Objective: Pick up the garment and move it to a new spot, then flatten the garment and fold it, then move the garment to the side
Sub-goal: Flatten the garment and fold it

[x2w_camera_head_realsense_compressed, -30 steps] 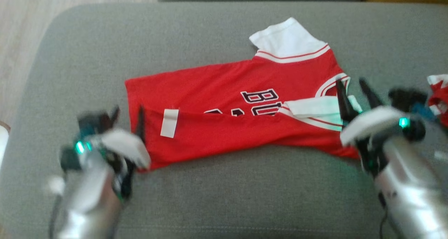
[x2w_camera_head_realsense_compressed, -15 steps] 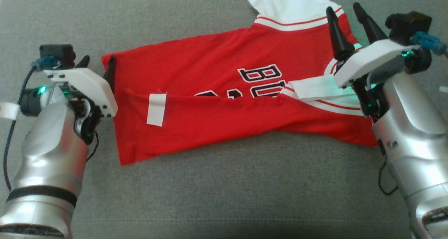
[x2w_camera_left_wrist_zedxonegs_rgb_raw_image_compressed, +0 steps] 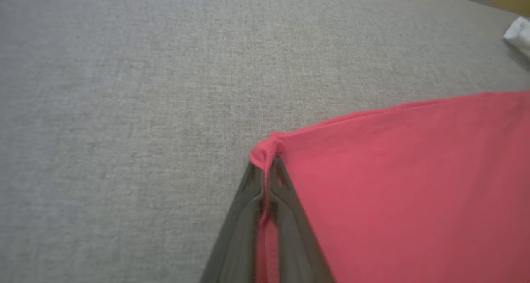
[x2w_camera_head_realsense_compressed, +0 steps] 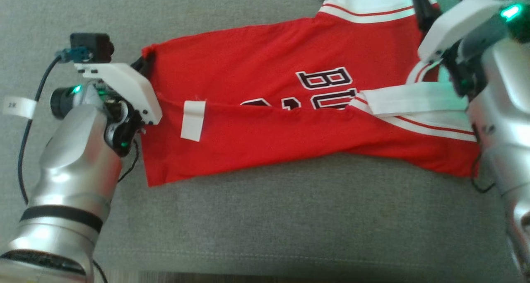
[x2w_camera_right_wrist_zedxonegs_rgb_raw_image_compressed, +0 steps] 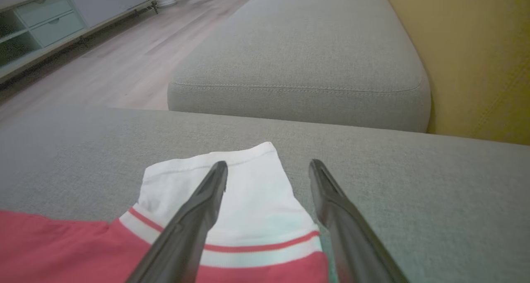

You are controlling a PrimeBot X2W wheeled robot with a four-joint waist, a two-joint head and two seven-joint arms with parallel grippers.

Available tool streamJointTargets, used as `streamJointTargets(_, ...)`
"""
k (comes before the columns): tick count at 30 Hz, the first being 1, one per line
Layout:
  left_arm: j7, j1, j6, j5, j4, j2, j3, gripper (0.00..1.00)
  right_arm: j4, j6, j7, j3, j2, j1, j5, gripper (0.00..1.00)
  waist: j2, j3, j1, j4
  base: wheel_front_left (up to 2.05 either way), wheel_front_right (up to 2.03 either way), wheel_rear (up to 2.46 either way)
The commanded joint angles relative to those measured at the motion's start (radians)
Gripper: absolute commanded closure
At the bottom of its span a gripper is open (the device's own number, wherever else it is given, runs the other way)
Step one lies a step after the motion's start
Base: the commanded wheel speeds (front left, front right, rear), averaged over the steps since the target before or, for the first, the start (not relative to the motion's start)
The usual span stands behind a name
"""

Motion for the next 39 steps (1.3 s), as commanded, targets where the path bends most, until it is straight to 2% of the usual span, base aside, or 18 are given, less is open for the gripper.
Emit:
streamJointTargets(1, 0.015, -0.004, -0.006, -0.011, -0.014, 0.04, -0.012, 1.0, -0.012, 0.006, 0.017, 0.011, -0.003, -0.039, -0.006, 0.0, 0.0, 0.017, -0.0001, 0.017, 0.0, 0.0, 0.0)
streamJointTargets(8, -0.055, -0.04, -0.006, -0.062, -0.049, 0.052, -0.105, 1.0, 0.127, 0.006, 0.095, -0.02, -0.044, -0.171, -0.062, 0.0, 0.0, 0.055, -0.0001, 0.082, 0.0, 0.0, 0.0)
streamJointTargets(17, -0.15, -0.09, -0.006, -0.127, -0.061, 0.007, -0.209, 1.0, 0.306, 0.006, 0.181, -0.036, -0.064, -0.276, -0.135, 0.0, 0.0, 0.095, -0.0001, 0.179, 0.0, 0.0, 0.0)
streamJointTargets(22, -0.175, -0.109, -0.006, -0.161, -0.054, -0.003, -0.252, 1.0, 0.353, 0.006, 0.208, -0.027, -0.058, -0.3, -0.144, 0.0, 0.0, 0.099, -0.0001, 0.202, 0.0, 0.0, 0.0)
streamJointTargets(23, -0.18, -0.114, -0.006, -0.17, -0.051, -0.003, -0.262, 1.0, 0.364, 0.006, 0.214, -0.026, -0.057, -0.306, -0.149, 0.05, 0.0, 0.099, -0.0001, 0.205, 0.0, 0.0, 0.0)
streamJointTargets(24, -0.184, -0.119, -0.006, -0.177, -0.048, -0.002, -0.272, 1.0, 0.374, 0.006, 0.218, -0.024, -0.058, -0.314, -0.155, 0.58, 0.0, 0.101, -0.0001, 0.206, 0.0, 0.0, 0.0)
streamJointTargets(25, -0.19, -0.125, -0.006, -0.183, -0.045, -0.001, -0.281, 1.0, 0.381, 0.006, 0.216, -0.025, -0.06, -0.323, -0.163, 1.0, 0.0, 0.103, -0.0001, 0.207, 0.0, 0.0, 0.0)
streamJointTargets(29, -0.225, -0.155, -0.006, -0.211, -0.029, 0.006, -0.3, 1.0, 0.399, 0.006, 0.154, -0.048, -0.074, -0.36, -0.202, 1.0, 0.0, 0.107, -0.0001, 0.2, 0.0, 0.0, 0.0)
streamJointTargets(33, -0.271, -0.194, -0.006, -0.225, -0.004, 0.021, -0.296, 1.0, 0.406, 0.006, 0.017, -0.11, -0.08, -0.384, -0.235, 1.0, 0.0, 0.104, -0.0001, 0.183, 0.0, 0.0, 0.0)
streamJointTargets(39, -0.308, -0.231, -0.006, -0.22, 0.034, 0.051, -0.266, 1.0, 0.417, 0.006, -0.155, -0.194, -0.056, -0.395, -0.262, 1.0, 0.0, 0.091, -0.0001, 0.136, 0.0, 0.0, 0.0)
